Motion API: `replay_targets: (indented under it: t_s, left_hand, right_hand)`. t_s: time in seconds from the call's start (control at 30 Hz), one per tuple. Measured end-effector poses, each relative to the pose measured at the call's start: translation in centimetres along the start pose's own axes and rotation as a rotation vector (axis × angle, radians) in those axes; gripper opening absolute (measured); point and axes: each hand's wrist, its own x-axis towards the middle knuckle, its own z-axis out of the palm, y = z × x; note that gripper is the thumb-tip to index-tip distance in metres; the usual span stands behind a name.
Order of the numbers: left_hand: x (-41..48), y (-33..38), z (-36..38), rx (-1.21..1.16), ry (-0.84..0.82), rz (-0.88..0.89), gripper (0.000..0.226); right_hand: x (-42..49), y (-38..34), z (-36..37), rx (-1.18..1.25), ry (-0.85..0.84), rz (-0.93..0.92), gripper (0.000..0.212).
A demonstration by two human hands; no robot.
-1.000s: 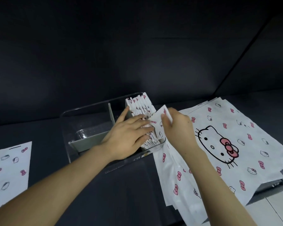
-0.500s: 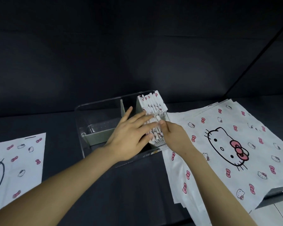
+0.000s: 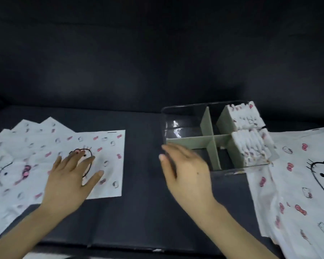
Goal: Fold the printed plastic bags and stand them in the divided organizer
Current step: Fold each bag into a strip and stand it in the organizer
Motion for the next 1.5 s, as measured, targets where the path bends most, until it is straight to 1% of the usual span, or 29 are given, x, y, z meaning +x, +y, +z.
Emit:
replay_targets:
  t_s: [0.07,0.1,0.13,0.17,0.23,0.33,0.4,0.5,0.6,0.67,0.73,0.77,0.8,0.87,0.9,0.93,0.97,1.03,1.1,1.13,1.17,1.2,1.23,1.3,1.33,1.4,1.43,1.47,1.5]
  left_hand:
    - [-1.0,-2.3,1.1,0.003,-0.087,-0.154,0.108]
    - [-1.4,-3.0,1.8,0.005,-0.124,-0.195,0.114]
    - [-1.9,-3.6,2.4,0.006,-0.155,-0.211,0.115]
    - [-2.3,-3.9,3.0,-0.011,-0.169,-0.206,0.111]
    - [-3.1,-4.5,4.1,-0.073,-0.148,-0.151,0.097]
    - [-3.5,-6.0,4.8,-0.081,-0.116,-0.022,0.078]
    - [-3.5,-7.0,5.0,-0.059,-0.107,0.05,0.072]
    - [-3.0,-7.6,5.2,-0.088,-0.087,0.142,0.069]
    - [-3.1,-6.8,4.6,-0.202,0.008,0.24,0.063]
    - [-4.0,-6.2,3.9,-0.357,0.052,0.306,0.059]
    - [-5.4,-5.9,3.4,-0.491,-0.018,0.363,0.062]
    - [-5.9,-5.9,3.4,-0.532,-0.067,0.365,0.066]
    - [-6.3,-5.9,3.4,-0.561,-0.095,0.356,0.068]
    - [-6.4,-6.0,3.8,-0.616,-0.076,0.327,0.058]
    - [-6.3,-6.1,3.9,-0.655,-0.058,0.292,0.05]
    - [-6.2,-5.9,3.7,-0.702,-0.056,0.223,0.044]
    - [-6.1,-5.5,3.4,-0.77,-0.072,0.113,0.043]
    - [-5.7,-4.6,2.4,-0.959,-0.093,-0.178,0.05]
    - [-5.2,-4.1,1.5,-1.136,-0.057,-0.427,0.041]
    - [-4.8,-4.0,1.1,-1.203,-0.044,-0.517,0.036]
    - [-4.4,-3.9,0.8,-1.254,-0.044,-0.577,0.034]
    - [-4.2,-3.9,0.5,-1.289,-0.049,-0.614,0.035]
    - [-4.1,-3.9,0.4,-1.309,-0.052,-0.636,0.036]
    - [-3.9,-3.8,0.4,-1.311,-0.053,-0.674,0.036]
    - [-4.0,-3.8,0.6,-1.299,-0.042,-0.687,0.036]
    - [-4.3,-3.8,0.9,-1.219,-0.007,-0.658,0.036]
    - [-4.4,-3.8,1.1,-1.17,0.004,-0.615,0.033]
    - [-4.6,-3.8,1.3,-1.128,0.008,-0.575,0.028]
    - [-4.8,-3.8,1.4,-1.102,0.009,-0.545,0.025]
  right_hand:
    - [-0.6,-1.8,3.7,0.042,-0.12,-0.09,0.035]
    - [-0.9,-2.3,5.4,0.022,-0.176,-0.141,0.033]
    - [-1.2,-2.7,7.0,-0.017,-0.252,-0.177,0.031]
    - [-1.4,-2.9,8.5,-0.064,-0.331,-0.208,0.033]
    - [-1.5,-2.7,11.2,-0.14,-0.487,-0.268,0.048]
    - [-1.3,-1.8,13.3,-0.129,-0.618,-0.319,0.053]
    - [-1.3,-1.1,13.6,-0.053,-0.57,-0.328,0.049]
    - [-1.8,-0.6,13.4,-0.005,-0.415,-0.378,0.031]
    - [-2.8,-1.0,13.0,-0.024,-0.309,-0.422,0.026]
    - [-3.5,-1.6,12.0,0.049,-0.317,-0.349,0.025]
    - [-4.1,-2.4,10.4,0.144,-0.39,-0.218,0.026]
    - [-4.0,-2.9,9.7,0.199,-0.448,-0.112,0.027]
    - [-3.6,-3.3,8.8,0.268,-0.524,0.025,0.028]
    - [-2.2,-4.1,7.7,0.441,-0.687,0.276,0.03]
    - [-1.4,-4.6,7.3,0.506,-0.728,0.339,0.029]
    - [-0.5,-5.2,7.0,0.547,-0.735,0.364,0.028]
    - [0.3,-5.7,6.6,0.576,-0.722,0.366,0.029]
    - [1.8,-6.4,6.0,0.607,-0.674,0.32,0.028]
    - [3.1,-6.2,5.4,0.585,-0.648,0.254,0.024]
    - [3.5,-5.9,5.1,0.561,-0.645,0.243,0.032]
    - [3.9,-5.5,4.9,0.586,-0.641,0.275,0.043]
    - [4.1,-5.2,4.9,0.672,-0.631,0.344,0.05]
    - [4.0,-5.0,5.3,0.779,-0.604,0.422,0.049]
    - [2.8,-4.4,7.0,0.909,-0.535,0.584,0.034]
    - [2.1,-4.2,8.1,0.894,-0.527,0.647,0.027]
    - [0.4,-3.7,10.1,0.755,-0.518,0.719,0.007]
    - [-0.1,-3.5,10.8,0.655,-0.492,0.735,0.013]
    - [-0.5,-3.2,11.3,0.57,-0.454,0.73,0.023]
    - [-0.5,-3.2,11.3,0.517,-0.416,0.701,0.028]
